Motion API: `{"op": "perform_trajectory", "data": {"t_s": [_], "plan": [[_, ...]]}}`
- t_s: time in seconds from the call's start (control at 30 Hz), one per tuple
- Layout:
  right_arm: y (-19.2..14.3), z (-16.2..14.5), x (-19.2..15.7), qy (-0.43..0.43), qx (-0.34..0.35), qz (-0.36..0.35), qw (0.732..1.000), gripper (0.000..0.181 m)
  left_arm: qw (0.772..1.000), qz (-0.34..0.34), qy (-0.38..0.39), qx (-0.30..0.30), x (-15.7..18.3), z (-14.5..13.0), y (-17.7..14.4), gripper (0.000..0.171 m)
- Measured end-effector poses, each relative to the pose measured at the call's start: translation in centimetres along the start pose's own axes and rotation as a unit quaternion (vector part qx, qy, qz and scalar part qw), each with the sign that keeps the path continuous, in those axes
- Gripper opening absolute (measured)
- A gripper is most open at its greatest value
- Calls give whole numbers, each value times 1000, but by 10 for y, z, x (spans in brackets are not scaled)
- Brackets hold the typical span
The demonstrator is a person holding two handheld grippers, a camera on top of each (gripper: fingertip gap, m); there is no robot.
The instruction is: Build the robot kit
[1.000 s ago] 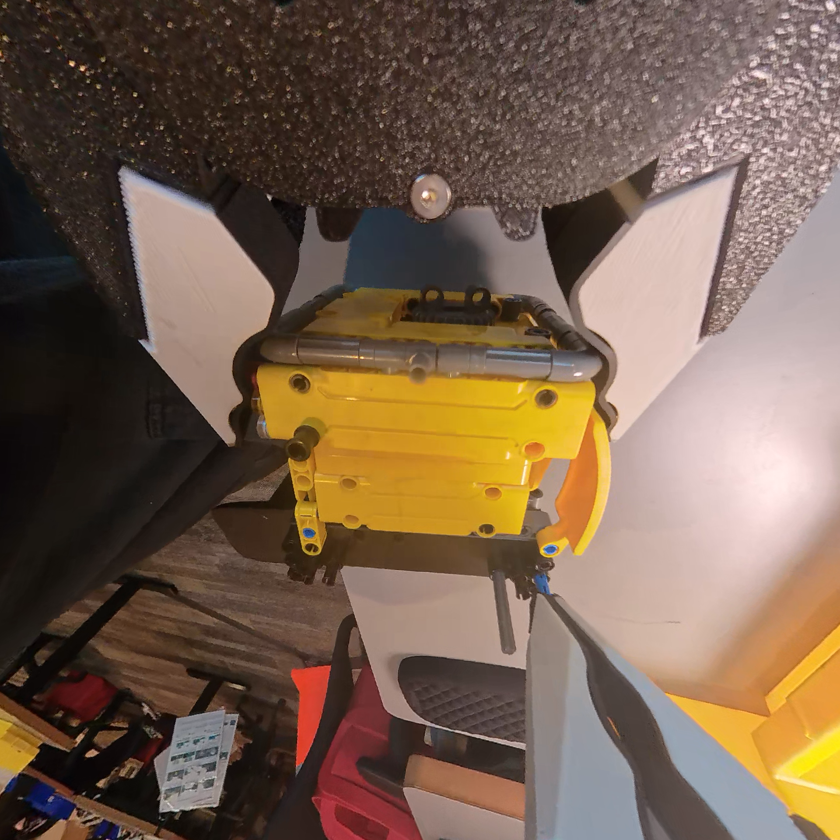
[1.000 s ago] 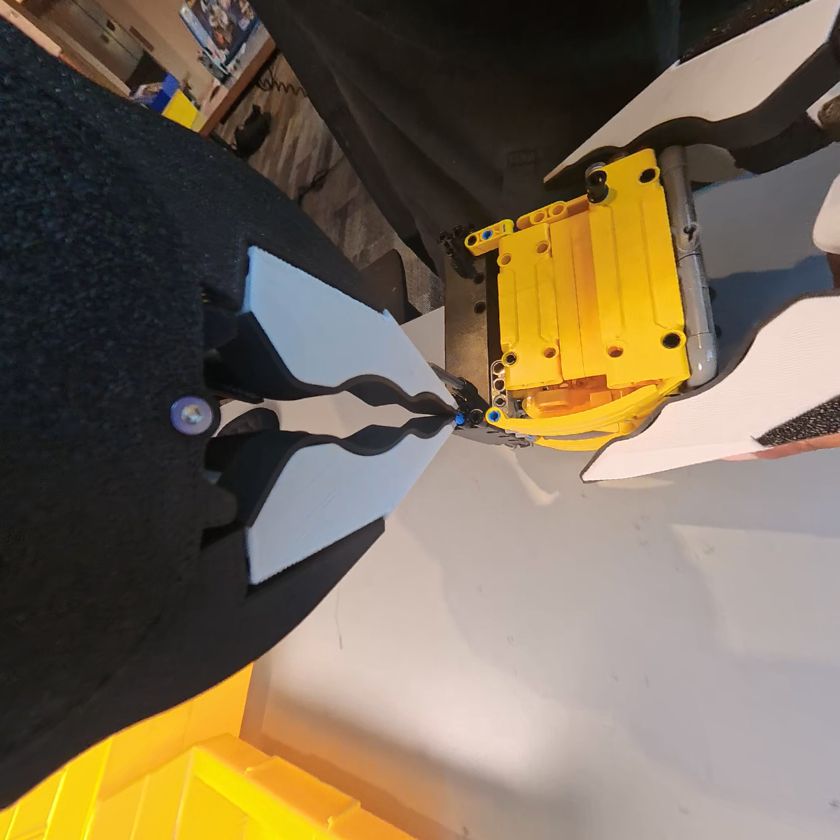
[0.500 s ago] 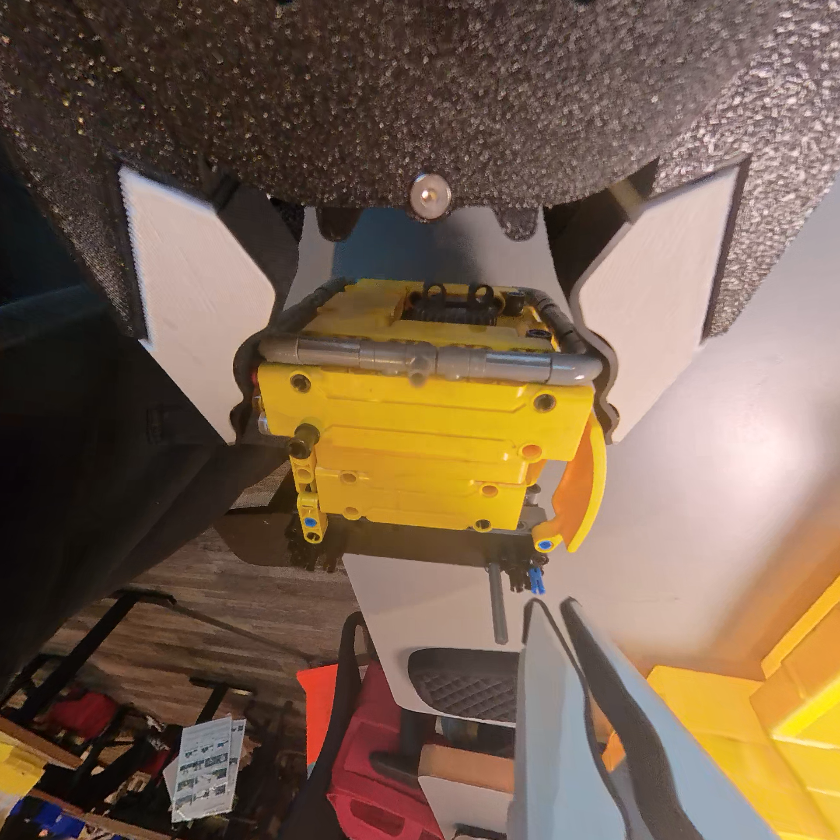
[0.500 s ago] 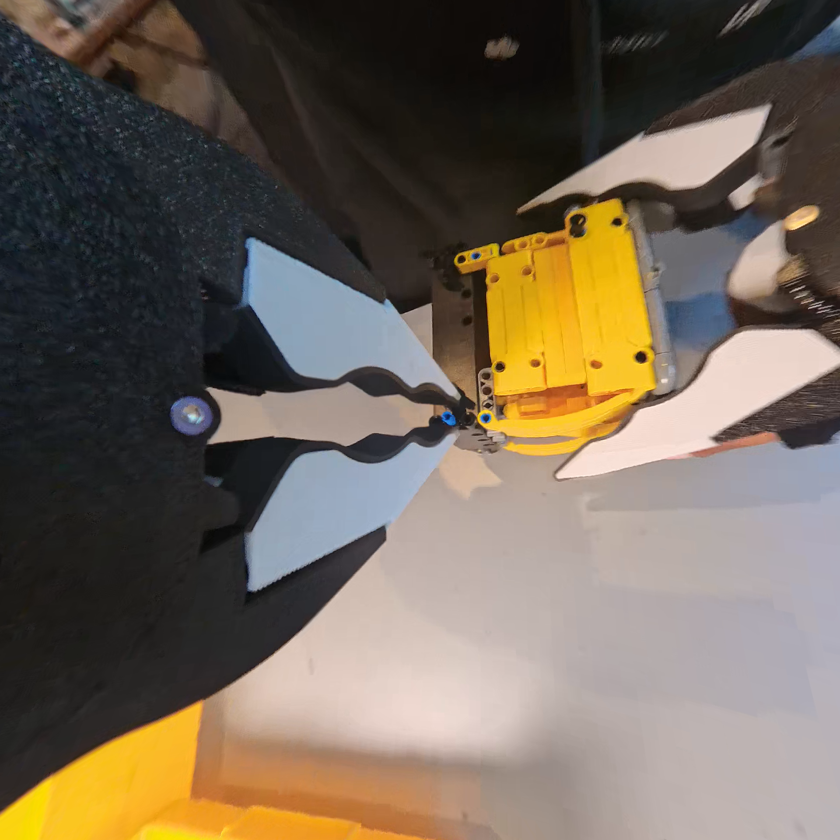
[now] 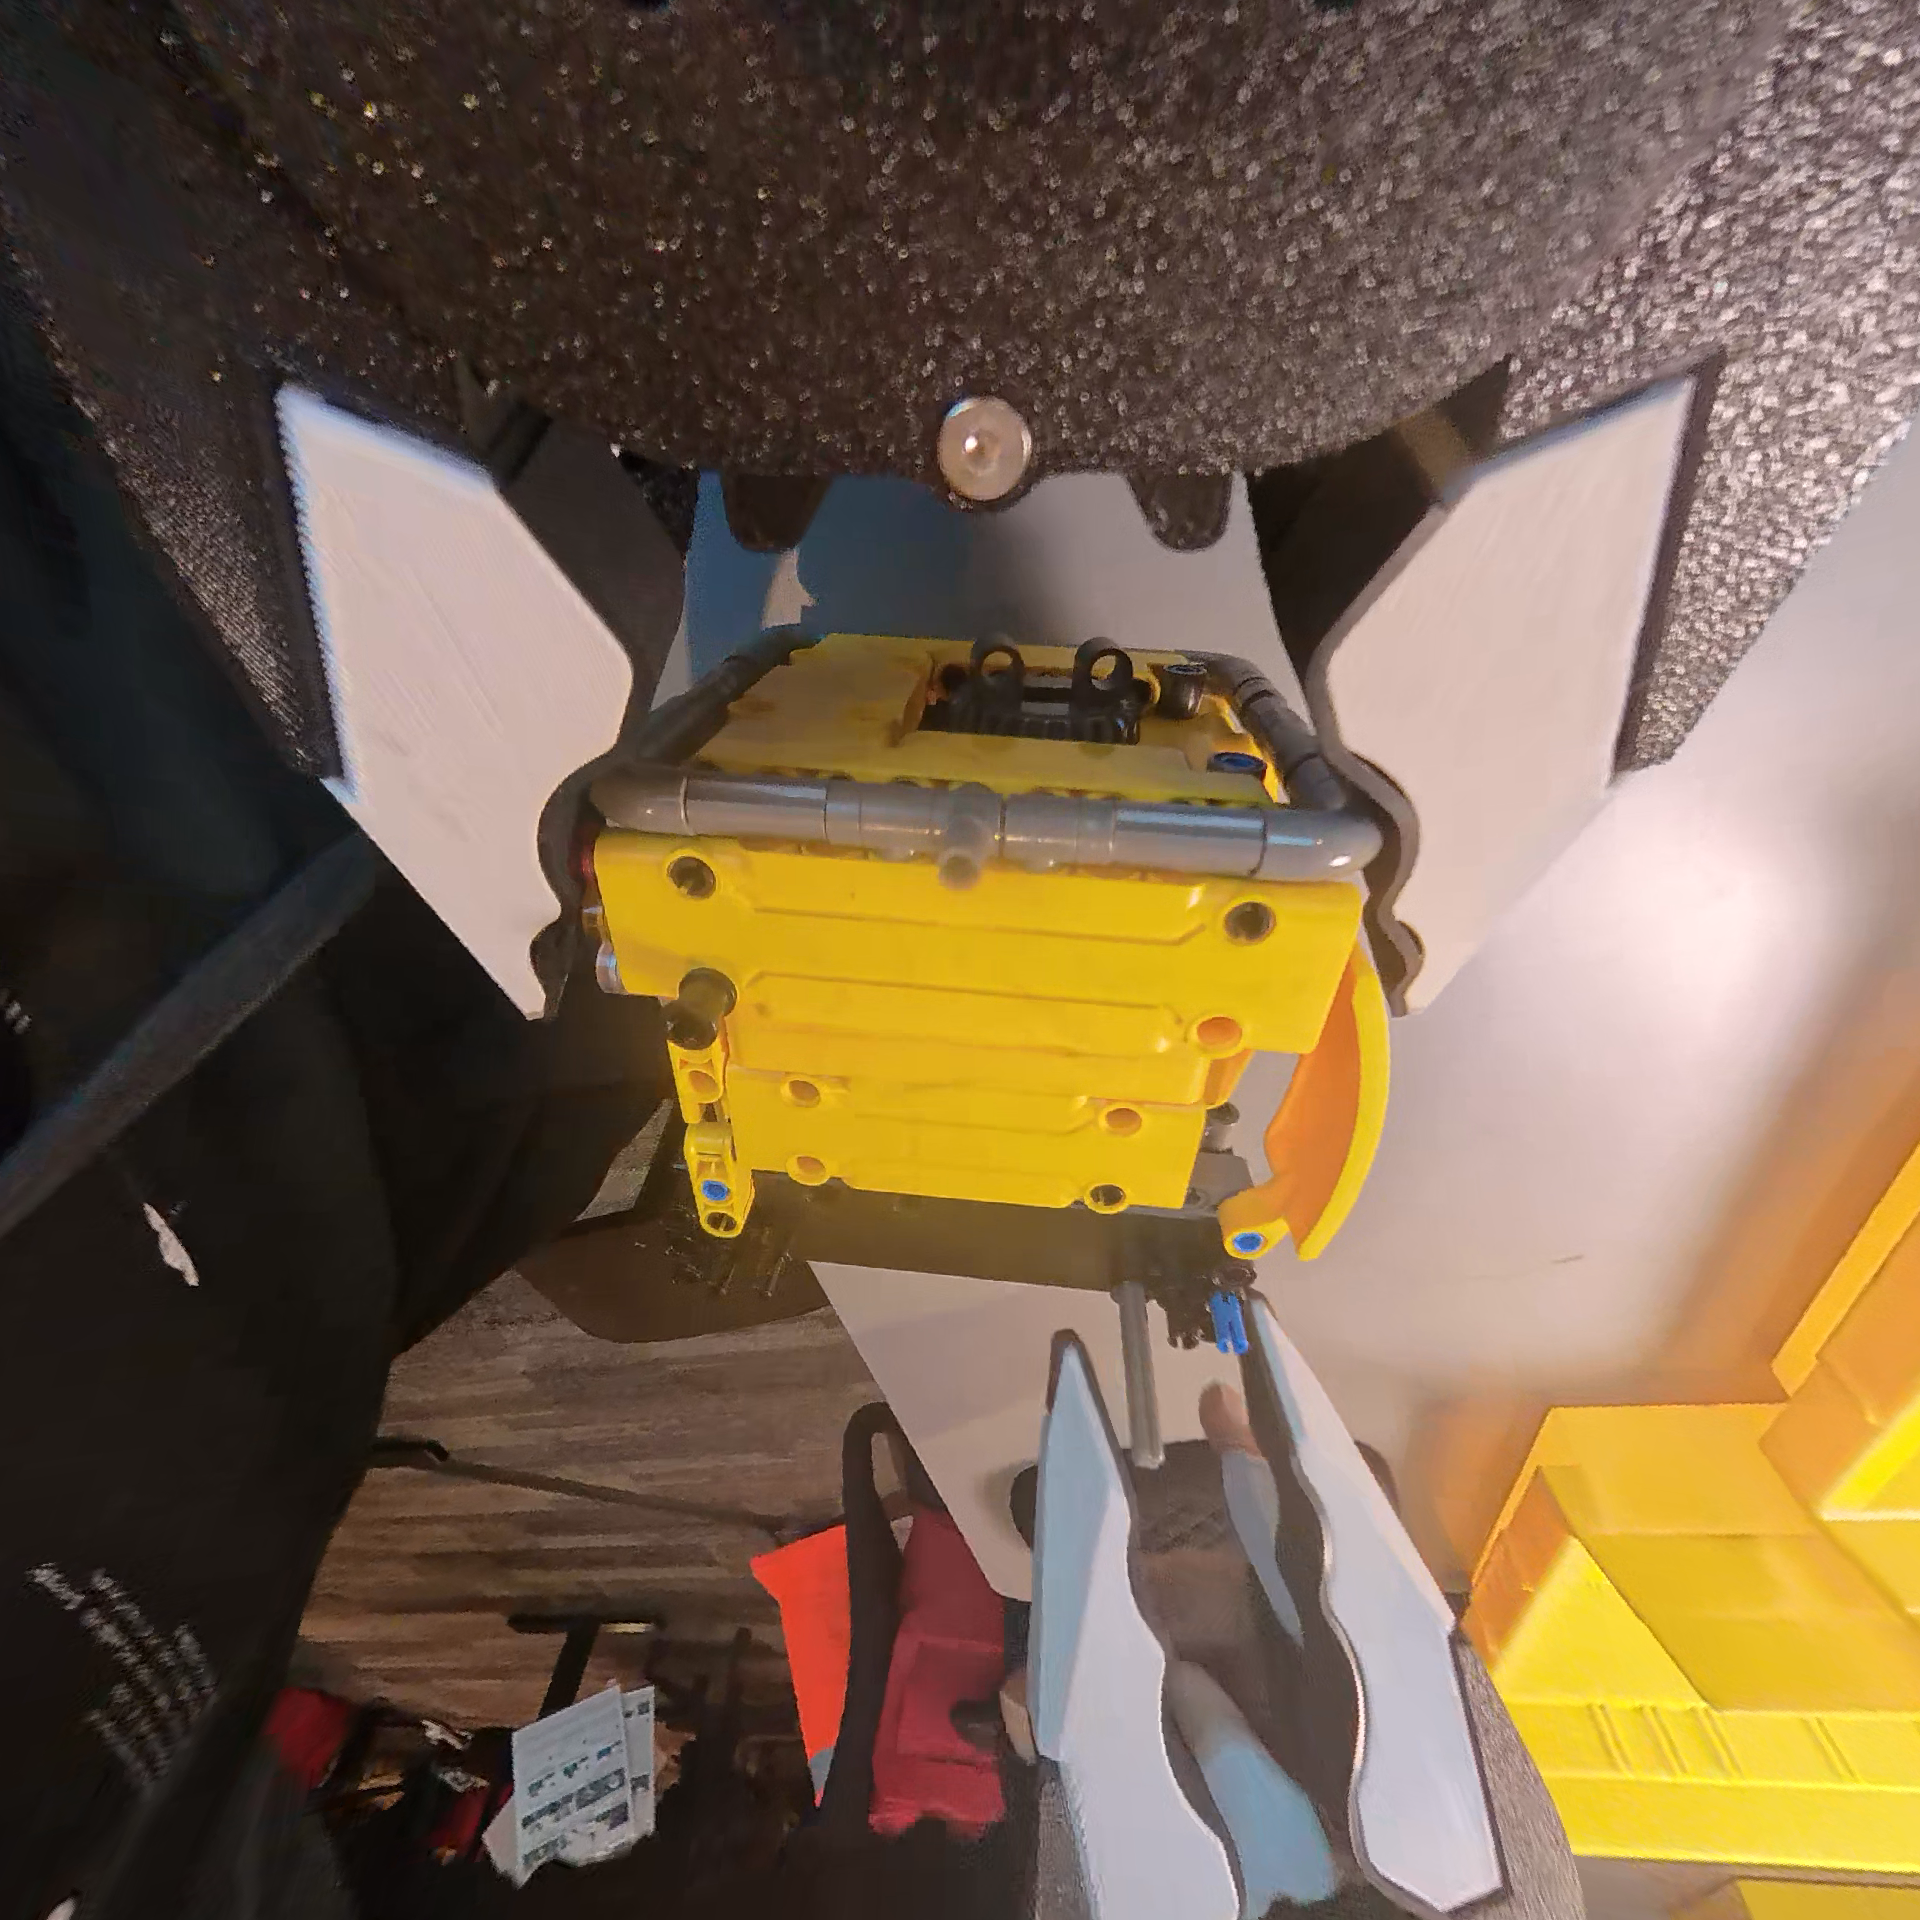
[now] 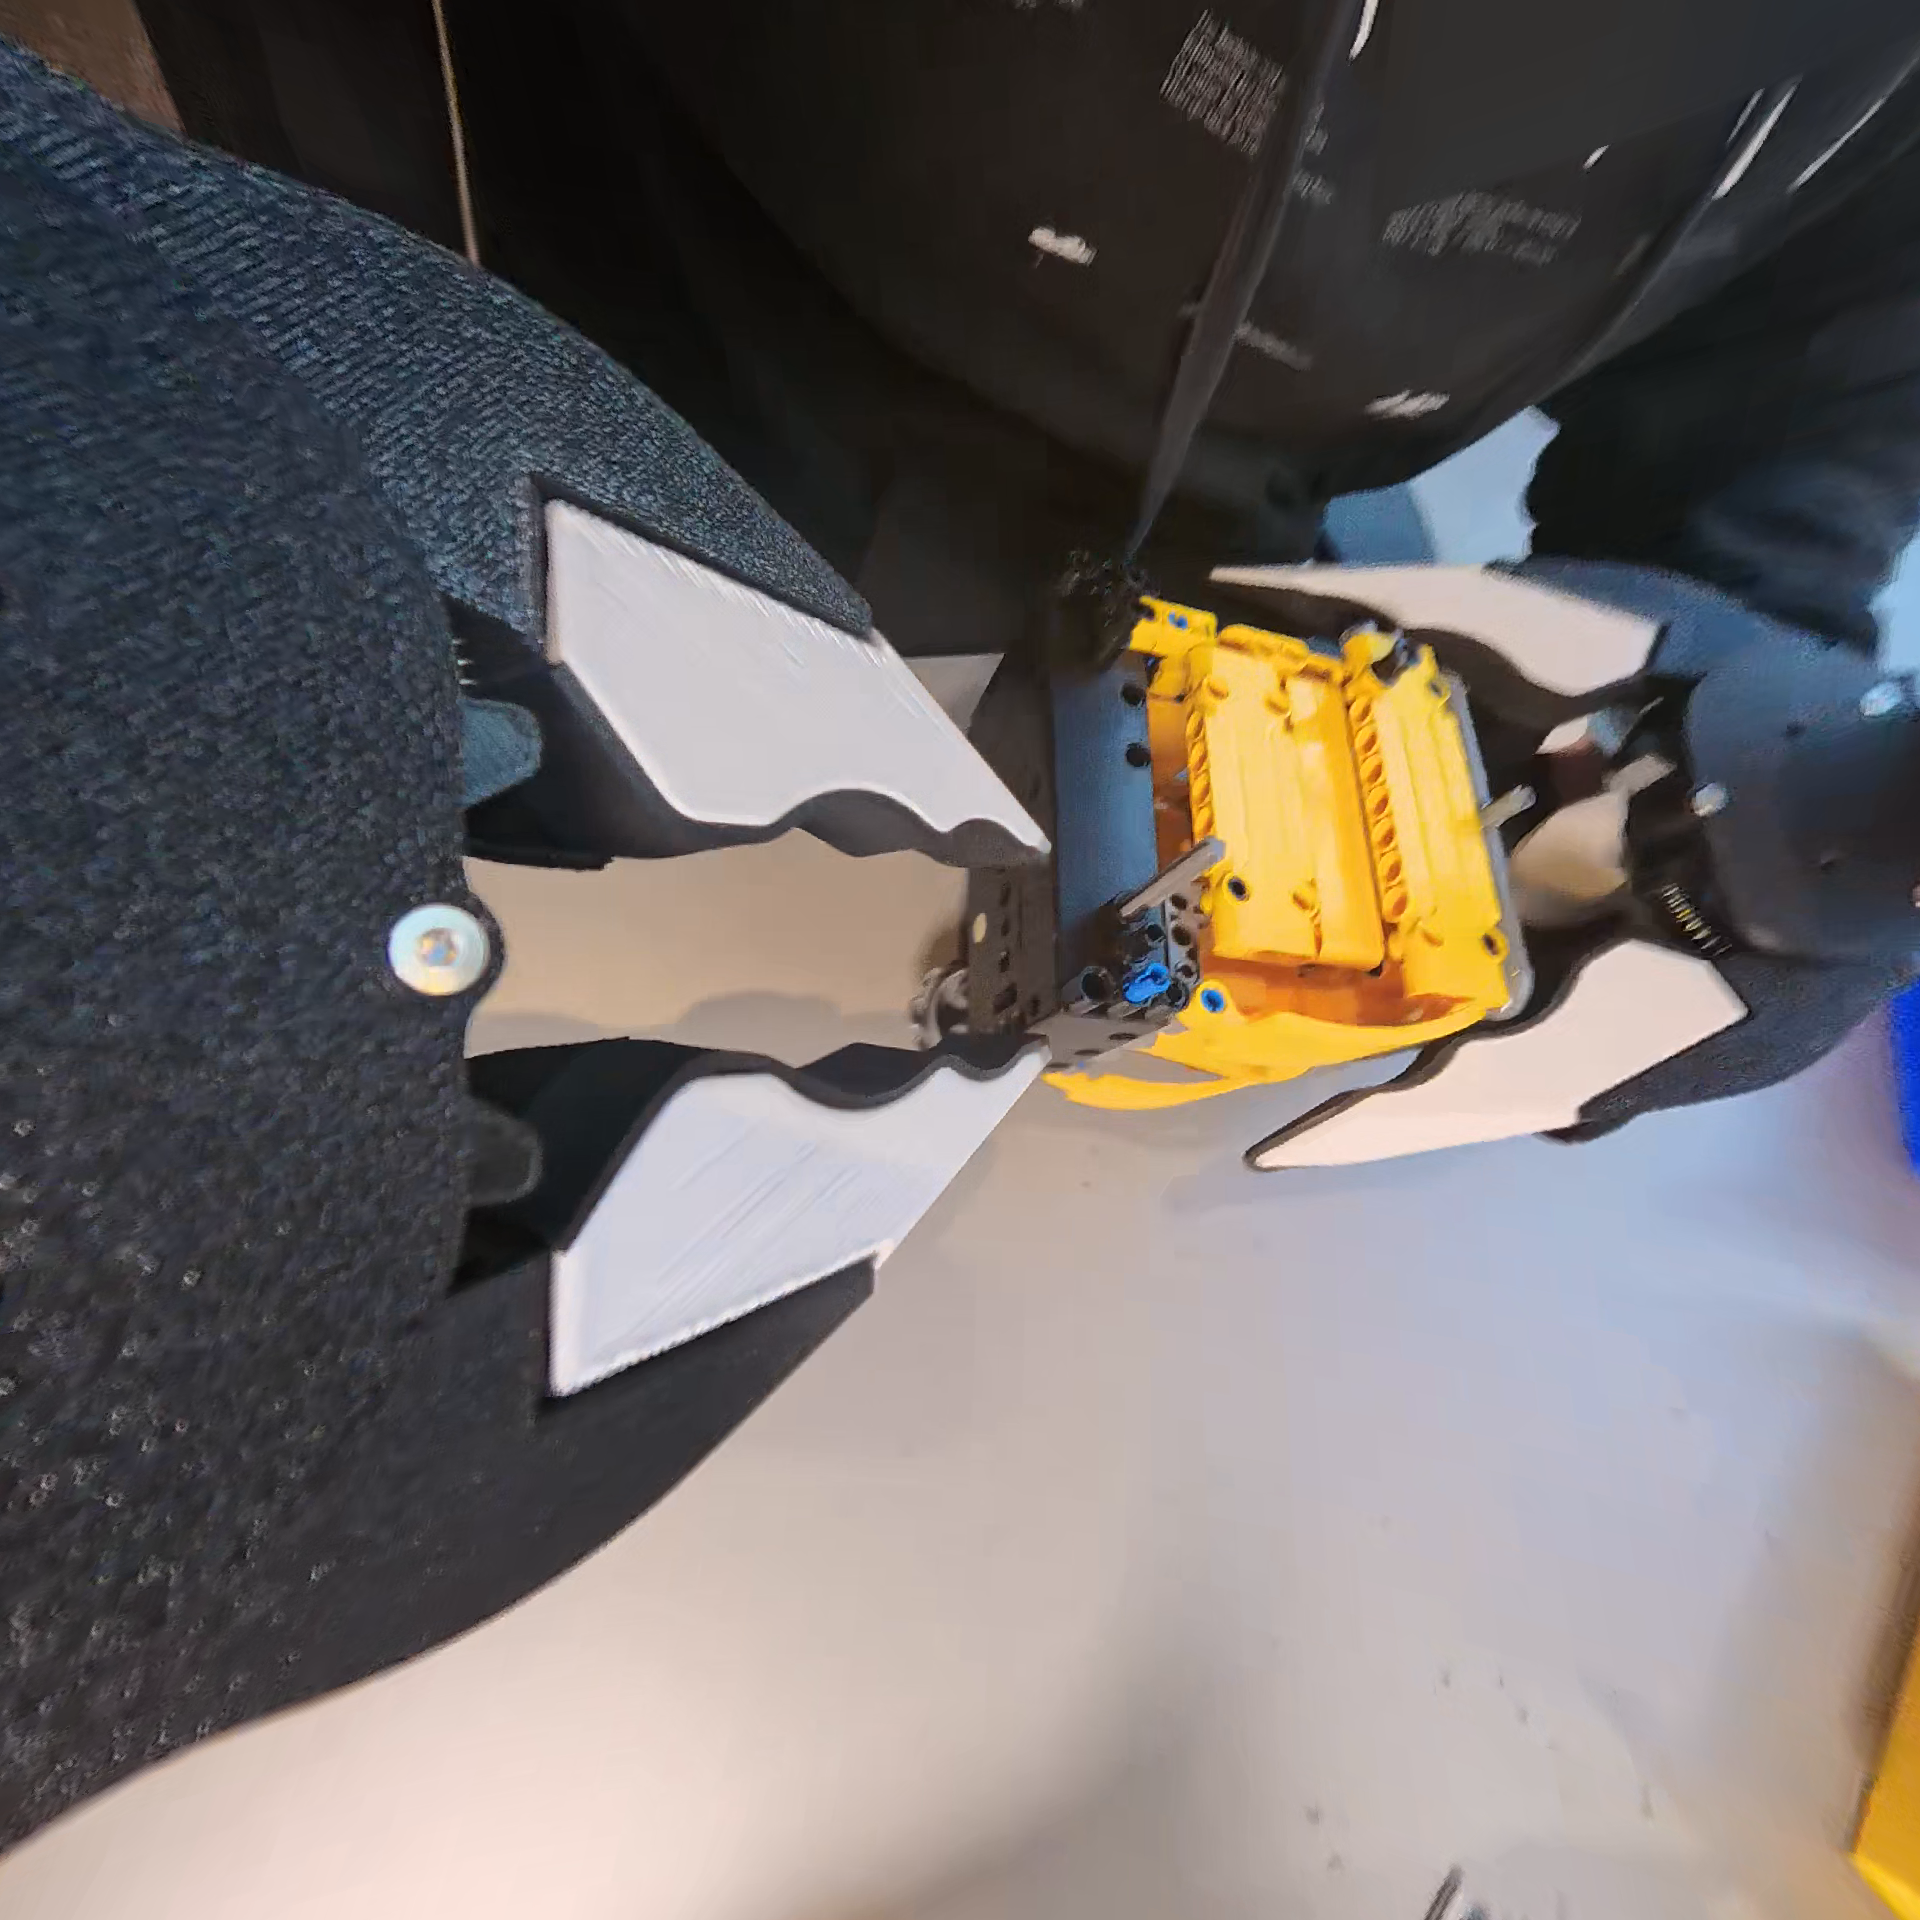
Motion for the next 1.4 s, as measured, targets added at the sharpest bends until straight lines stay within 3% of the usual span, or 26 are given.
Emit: {"op": "perform_trajectory", "data": {"t_s": [0.23, 0.33, 0.5, 0.57, 0.67, 0.8, 0.87, 1.03, 1.13, 1.17, 1.23, 1.4], "plan": [[12, -7, 4, -16, 99, 25, 995, 31, 1000, 4, 12, -9, -14, -10, -20, 139], [14, -11, 3, -21, 132, 10, 991, 22, 998, 57, -2, -22, -19, -13, -40, 128], [20, -17, -2, -32, 167, -19, 985, 22, 987, 130, -91, 17, -11, -17, -73, 110], [23, -19, -3, -32, 178, -26, 983, 20, 975, 155, -156, 37, -2, -15, -79, 113], [25, -22, -5, -30, 200, -31, 979, 19, 945, 179, -271, 42, 17, -12, -74, 138], [28, -25, -5, -22, 223, -24, 974, 18, 908, 266, -320, 45, 39, -12, -53, 150], [30, -26, -5, -18, 233, -29, 972, 17, 900, 276, -336, 35, 44, -14, -34, 154], [31, -27, -3, -21, 238, -86, 967, 16, 906, 274, -319, 36, 39, -9, -10, 150], [31, -28, -3, -21, 243, -95, 965, 16, 925, 262, -274, 18, 31, -5, -17, 143], [32, -28, -3, -20, 243, -97, 965, 16, 933, 253, -256, 20, 28, -5, -22, 134], [34, -29, -4, -27, 246, -95, 964, 5, 943, 230, -239, 16, 22, -8, -33, 132], [41, -29, -10, -44, 251, -104, 961, 5, 949, 212, -232, 0, 19, -11, -46, 131]]}}
Point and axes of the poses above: each gripper's, where its closed fingertips meet, y out along the fingers, z out of its top, x = y × z across the jaws, the point moved 10 cm from there along -y, back along the fingers, and after that the axes turned 11 degrees about y, right-handed, at the moved point
